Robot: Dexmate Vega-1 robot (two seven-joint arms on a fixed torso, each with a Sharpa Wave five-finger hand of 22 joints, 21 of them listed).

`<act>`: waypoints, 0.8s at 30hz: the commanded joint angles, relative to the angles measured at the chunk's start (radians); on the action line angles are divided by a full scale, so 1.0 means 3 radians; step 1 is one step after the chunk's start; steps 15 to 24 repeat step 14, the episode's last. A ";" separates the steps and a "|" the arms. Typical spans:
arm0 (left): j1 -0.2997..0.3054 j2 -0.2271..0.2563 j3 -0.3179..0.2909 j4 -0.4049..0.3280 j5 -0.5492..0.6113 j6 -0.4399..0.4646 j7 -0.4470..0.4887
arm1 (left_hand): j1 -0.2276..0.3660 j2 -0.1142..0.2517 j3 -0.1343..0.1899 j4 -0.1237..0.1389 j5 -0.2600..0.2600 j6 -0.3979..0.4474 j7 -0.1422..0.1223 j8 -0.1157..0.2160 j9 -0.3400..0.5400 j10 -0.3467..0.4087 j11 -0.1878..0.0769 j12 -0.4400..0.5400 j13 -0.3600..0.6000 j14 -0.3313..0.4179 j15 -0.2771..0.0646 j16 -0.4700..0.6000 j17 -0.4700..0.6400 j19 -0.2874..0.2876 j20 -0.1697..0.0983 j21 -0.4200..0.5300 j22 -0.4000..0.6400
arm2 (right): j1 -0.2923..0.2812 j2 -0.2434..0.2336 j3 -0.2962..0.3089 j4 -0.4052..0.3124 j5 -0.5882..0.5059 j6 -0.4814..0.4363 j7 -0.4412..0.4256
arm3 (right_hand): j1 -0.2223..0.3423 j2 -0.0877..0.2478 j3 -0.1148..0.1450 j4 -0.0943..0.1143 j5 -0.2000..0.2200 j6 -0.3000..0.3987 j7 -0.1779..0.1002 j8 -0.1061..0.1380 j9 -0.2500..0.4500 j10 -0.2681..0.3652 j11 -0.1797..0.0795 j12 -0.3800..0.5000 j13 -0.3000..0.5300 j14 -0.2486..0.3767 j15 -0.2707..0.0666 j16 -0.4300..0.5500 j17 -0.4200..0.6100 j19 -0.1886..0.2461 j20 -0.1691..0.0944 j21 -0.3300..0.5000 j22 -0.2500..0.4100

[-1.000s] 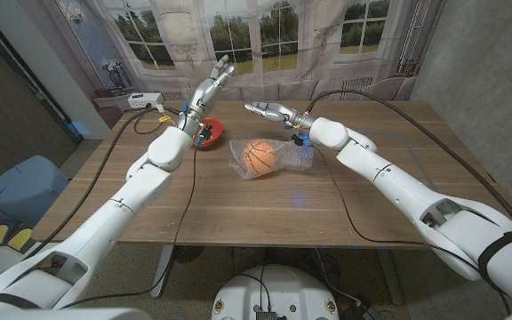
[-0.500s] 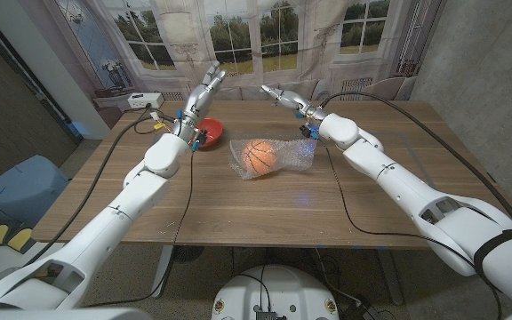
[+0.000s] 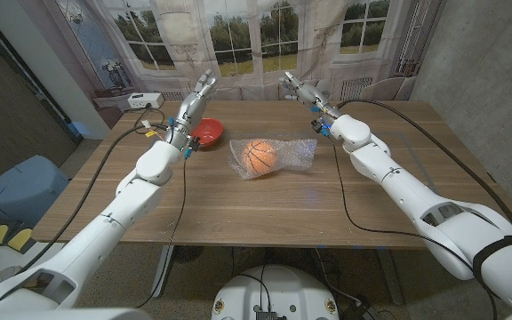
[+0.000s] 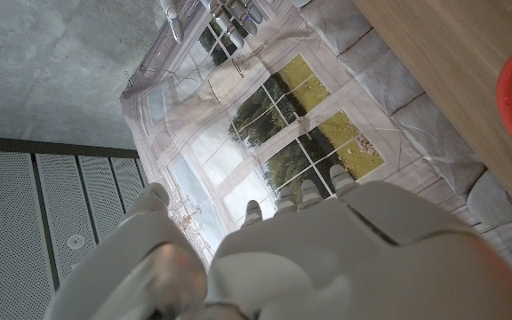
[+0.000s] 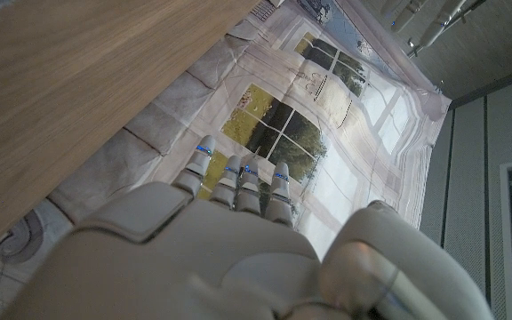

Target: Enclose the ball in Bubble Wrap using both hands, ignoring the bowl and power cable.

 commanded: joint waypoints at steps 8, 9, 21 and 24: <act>0.0221 0.0147 -0.0091 -0.0077 -0.0266 -0.0036 -0.0147 | -0.0017 0.0018 -0.0009 0.0000 -0.0003 -0.0436 -0.0024 0.0009 0.0008 -0.0440 0.0000 0.0008 0.0007 -0.0577 0.0041 0.0007 -0.0004 -0.0414 -0.0005 0.0018 0.0004 | -0.0280 0.0102 0.0511 0.0172 0.0883 0.0047 -0.0173 | 0.0106 0.0063 0.0035 -0.0057 -0.0041 0.0223 0.0073 0.0038 0.0006 0.0221 0.0034 0.0052 0.0003 0.0198 -0.0040 0.0064 -0.0080 0.0140 -0.0016 -0.0021 0.0012; 0.0231 0.0145 -0.0092 -0.0075 -0.0274 -0.0036 -0.0143 | -0.0018 0.0020 -0.0010 0.0001 -0.0003 -0.0437 -0.0021 0.0009 0.0008 -0.0443 0.0002 0.0008 0.0007 -0.0578 0.0041 0.0008 -0.0005 -0.0423 -0.0004 0.0015 0.0004 | -0.0303 0.0096 0.0539 0.0170 0.0906 0.0063 -0.0202 | 0.0112 0.0065 0.0037 -0.0060 -0.0043 0.0238 0.0077 0.0042 0.0006 0.0231 0.0034 0.0054 0.0003 0.0204 -0.0044 0.0064 -0.0084 0.0142 -0.0015 -0.0024 0.0013; 0.0268 0.0134 -0.0100 -0.0039 -0.0347 -0.0043 -0.0156 | -0.0024 0.0025 -0.0013 0.0002 -0.0002 -0.0454 -0.0016 0.0004 0.0008 -0.0468 0.0011 0.0002 0.0006 -0.0590 0.0034 0.0008 -0.0005 -0.0452 -0.0009 0.0005 0.0004 | -0.0398 0.0108 0.0658 0.0139 0.1058 0.0145 -0.0254 | 0.0134 0.0075 0.0045 -0.0073 -0.0052 0.0258 0.0079 0.0040 0.0006 0.0260 0.0039 0.0058 0.0002 0.0211 -0.0040 0.0060 -0.0100 0.0154 -0.0010 -0.0031 0.0013; 0.0268 0.0134 -0.0100 -0.0039 -0.0347 -0.0043 -0.0156 | -0.0024 0.0025 -0.0013 0.0002 -0.0002 -0.0454 -0.0016 0.0004 0.0008 -0.0468 0.0011 0.0002 0.0006 -0.0590 0.0034 0.0008 -0.0005 -0.0452 -0.0009 0.0005 0.0004 | -0.0398 0.0108 0.0658 0.0139 0.1058 0.0145 -0.0254 | 0.0134 0.0075 0.0045 -0.0073 -0.0052 0.0258 0.0079 0.0040 0.0006 0.0260 0.0039 0.0058 0.0002 0.0211 -0.0040 0.0060 -0.0100 0.0154 -0.0010 -0.0031 0.0013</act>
